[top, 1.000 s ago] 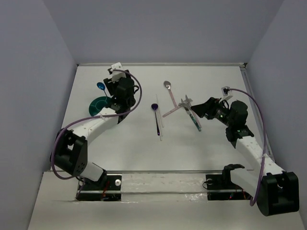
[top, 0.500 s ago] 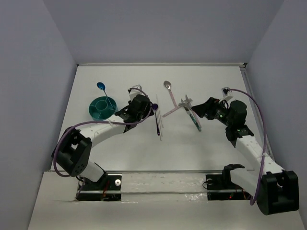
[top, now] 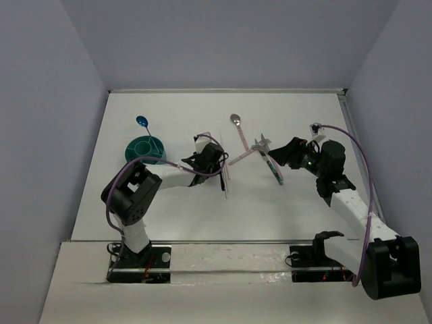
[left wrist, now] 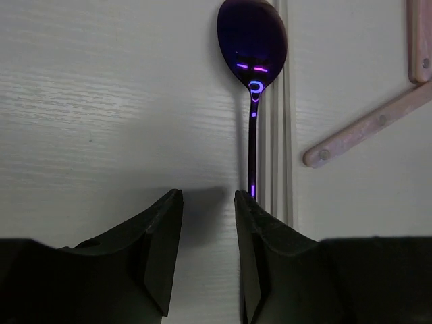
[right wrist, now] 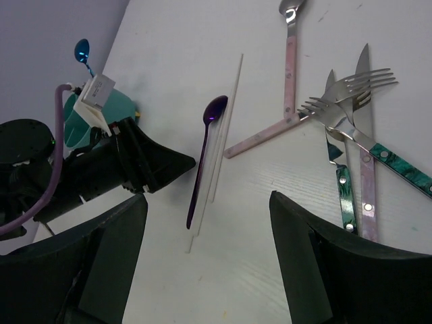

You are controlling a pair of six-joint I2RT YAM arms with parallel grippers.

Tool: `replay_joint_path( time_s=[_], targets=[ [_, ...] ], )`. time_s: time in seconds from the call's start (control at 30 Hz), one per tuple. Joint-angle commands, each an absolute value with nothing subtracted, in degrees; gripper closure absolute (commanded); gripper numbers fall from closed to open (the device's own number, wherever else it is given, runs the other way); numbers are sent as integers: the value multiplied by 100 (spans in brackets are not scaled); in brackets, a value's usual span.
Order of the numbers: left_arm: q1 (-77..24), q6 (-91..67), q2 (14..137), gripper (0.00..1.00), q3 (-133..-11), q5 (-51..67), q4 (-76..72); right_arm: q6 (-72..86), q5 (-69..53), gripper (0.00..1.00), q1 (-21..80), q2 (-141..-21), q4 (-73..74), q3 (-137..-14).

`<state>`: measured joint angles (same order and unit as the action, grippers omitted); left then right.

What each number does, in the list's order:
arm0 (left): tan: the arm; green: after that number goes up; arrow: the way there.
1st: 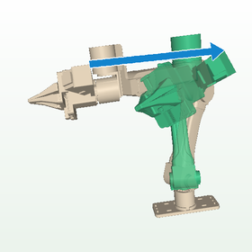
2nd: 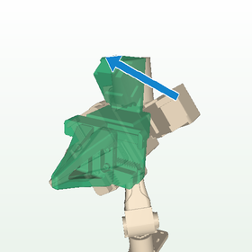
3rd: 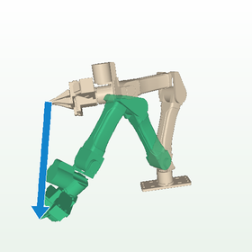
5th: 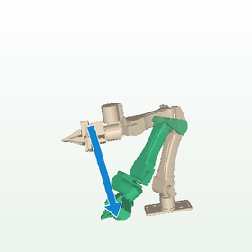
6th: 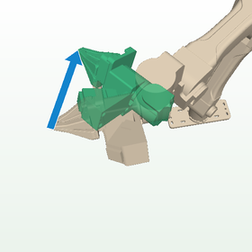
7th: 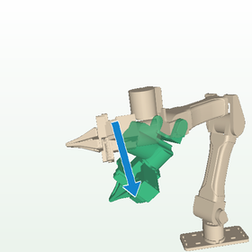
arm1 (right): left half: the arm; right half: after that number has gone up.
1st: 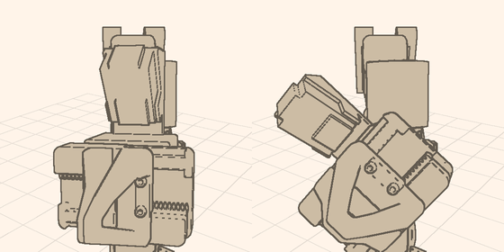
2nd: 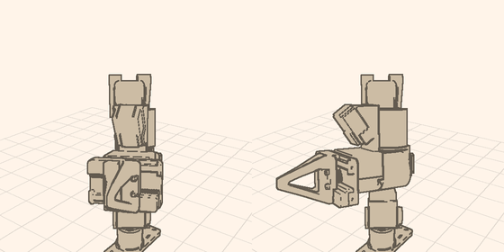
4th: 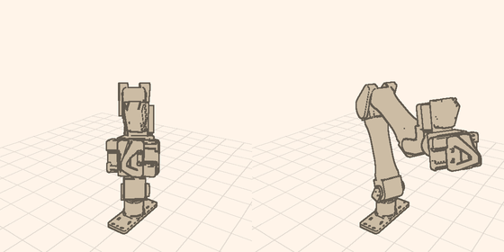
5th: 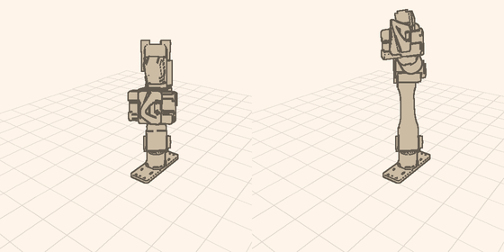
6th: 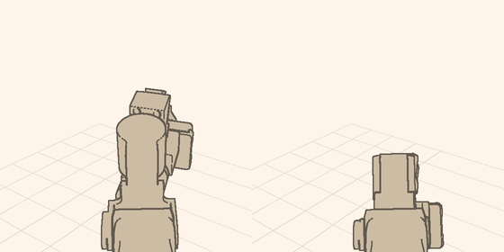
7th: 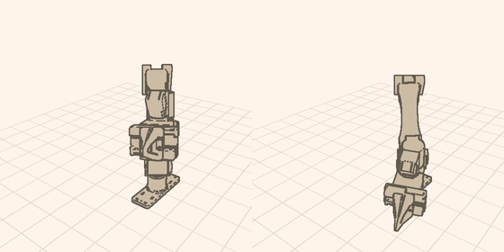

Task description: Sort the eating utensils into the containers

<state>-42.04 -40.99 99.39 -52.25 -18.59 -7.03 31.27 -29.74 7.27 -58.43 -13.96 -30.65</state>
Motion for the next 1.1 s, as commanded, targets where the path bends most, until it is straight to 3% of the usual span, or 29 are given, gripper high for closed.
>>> replay_joint_path(
  time_s=[0.0, 0.33, 0.73, 0.93, 1.07],
  targets=[
    [-4219, -4008, 9975, 63, -5467, -2224, -1160, 3023, -2935, 21, 782, -5827, -1538, -3322],
    [-4219, -3929, 10151, 65, -5511, -2013, -1555, 3023, -2944, 21, 835, -5871, -1547, -3340],
    [-4219, -3621, 10775, 70, -6161, -2619, -1204, 3006, -2927, 21, 888, -5933, -1556, -3349],
    [-4219, -3551, 10934, 80, -6302, -2724, -1151, 2997, -2918, 21, 888, -5950, -1564, -3357],
    [-4219, -3516, 10951, 99, -6293, -2751, -1151, 2997, -2909, 21, 940, -5959, -1556, -3357]
  ],
)
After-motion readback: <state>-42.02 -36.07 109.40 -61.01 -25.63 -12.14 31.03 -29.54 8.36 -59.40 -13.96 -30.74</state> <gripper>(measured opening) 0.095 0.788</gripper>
